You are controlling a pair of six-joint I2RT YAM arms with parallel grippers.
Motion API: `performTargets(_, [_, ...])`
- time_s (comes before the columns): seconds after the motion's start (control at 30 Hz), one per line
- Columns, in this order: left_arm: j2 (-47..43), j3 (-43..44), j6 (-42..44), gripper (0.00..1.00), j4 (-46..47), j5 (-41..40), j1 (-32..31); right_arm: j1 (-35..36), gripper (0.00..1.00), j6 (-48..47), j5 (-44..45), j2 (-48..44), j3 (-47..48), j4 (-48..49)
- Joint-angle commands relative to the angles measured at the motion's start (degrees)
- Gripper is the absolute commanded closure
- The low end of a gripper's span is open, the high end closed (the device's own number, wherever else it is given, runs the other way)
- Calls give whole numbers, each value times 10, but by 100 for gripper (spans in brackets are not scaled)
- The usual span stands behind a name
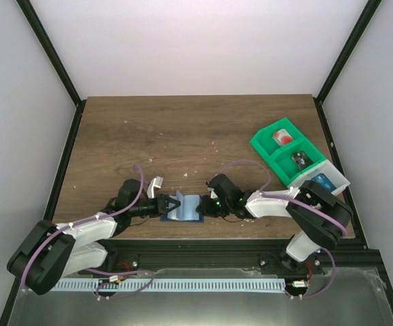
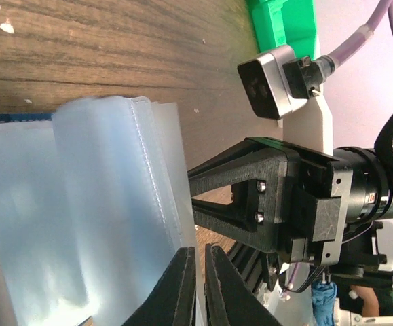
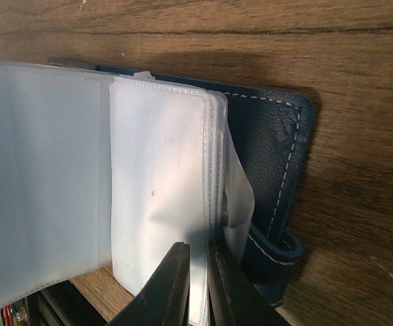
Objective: Take the credit cards out of the card holder
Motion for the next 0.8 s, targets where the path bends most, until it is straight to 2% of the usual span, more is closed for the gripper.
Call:
performTargets(0.0, [17,-7,12,93,27,6,-6,6,89,-4,13,12,-10,-9])
performTargets(0.27, [100,-10,16,94,71,-2,-17,6,89,-2,13,10,-11,-9])
performTargets(0.47, [99,-2,32,93,39,-18,-17,6,89,-7,9,-9,-8,-23])
performTargets(0.53, [72,9,43,87,-4,-48,-17,6,88,-5,9,-27,-7,-29])
performTargets(0.6, [35,24,59,79,-68,-89,-17,6,81,0,6,-48,-9,-30])
performTargets(0.67, [0,41,75,62,-149,-147,-16,6,76,5,3,-59,-12,-30])
performTargets(0.7, [-15,47,81,58,-172,-173,-16,6,75,7,3,-63,-13,-29])
performTargets(0.77, [-39,49,90,57,-197,-202,-12,6,73,9,8,-66,-14,-32])
